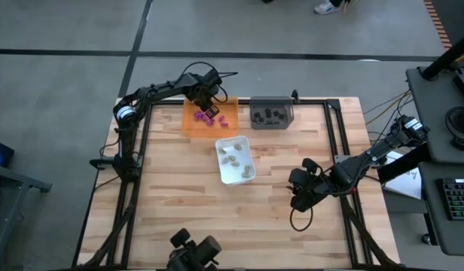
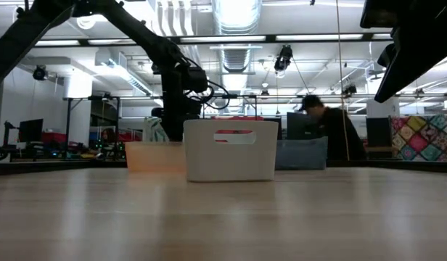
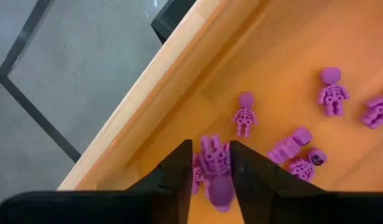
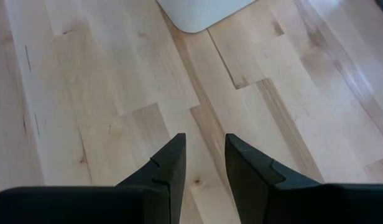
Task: Sort Halloween decoration
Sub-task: Put the purple skeleton toy into the orange bin, then put the black spider toy into the black bin
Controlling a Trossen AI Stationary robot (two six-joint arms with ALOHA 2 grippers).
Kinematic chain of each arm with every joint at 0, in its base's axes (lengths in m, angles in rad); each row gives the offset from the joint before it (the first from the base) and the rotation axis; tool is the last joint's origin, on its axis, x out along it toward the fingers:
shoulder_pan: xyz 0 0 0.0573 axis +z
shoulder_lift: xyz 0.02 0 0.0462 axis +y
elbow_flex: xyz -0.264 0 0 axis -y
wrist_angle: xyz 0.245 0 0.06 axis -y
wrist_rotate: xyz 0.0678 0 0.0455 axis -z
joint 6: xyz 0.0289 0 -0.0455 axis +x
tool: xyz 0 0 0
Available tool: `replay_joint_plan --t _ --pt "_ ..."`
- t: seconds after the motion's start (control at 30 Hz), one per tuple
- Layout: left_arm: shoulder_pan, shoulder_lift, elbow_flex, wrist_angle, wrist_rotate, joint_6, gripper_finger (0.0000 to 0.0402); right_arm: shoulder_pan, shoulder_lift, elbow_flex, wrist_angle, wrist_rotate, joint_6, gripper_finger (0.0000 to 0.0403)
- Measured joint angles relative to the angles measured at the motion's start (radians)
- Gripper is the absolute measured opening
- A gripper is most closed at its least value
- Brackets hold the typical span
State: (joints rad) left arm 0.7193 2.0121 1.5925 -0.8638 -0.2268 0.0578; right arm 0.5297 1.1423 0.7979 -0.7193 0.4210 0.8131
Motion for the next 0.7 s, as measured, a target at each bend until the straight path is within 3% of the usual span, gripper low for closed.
replay_joint_plan --t 0.33,0.7 --pt "-0.007 -0.003 0.000 0.001 -0.002 -0.043 0.0150 0.000 0.000 0.000 0.000 0.000 0.000 0.0100" --pt "-0.164 -0.144 0.000 0.018 -0.003 -0.096 0.0162 0.000 0.000 0.000 0.000 -0.031 0.069 0.0100"
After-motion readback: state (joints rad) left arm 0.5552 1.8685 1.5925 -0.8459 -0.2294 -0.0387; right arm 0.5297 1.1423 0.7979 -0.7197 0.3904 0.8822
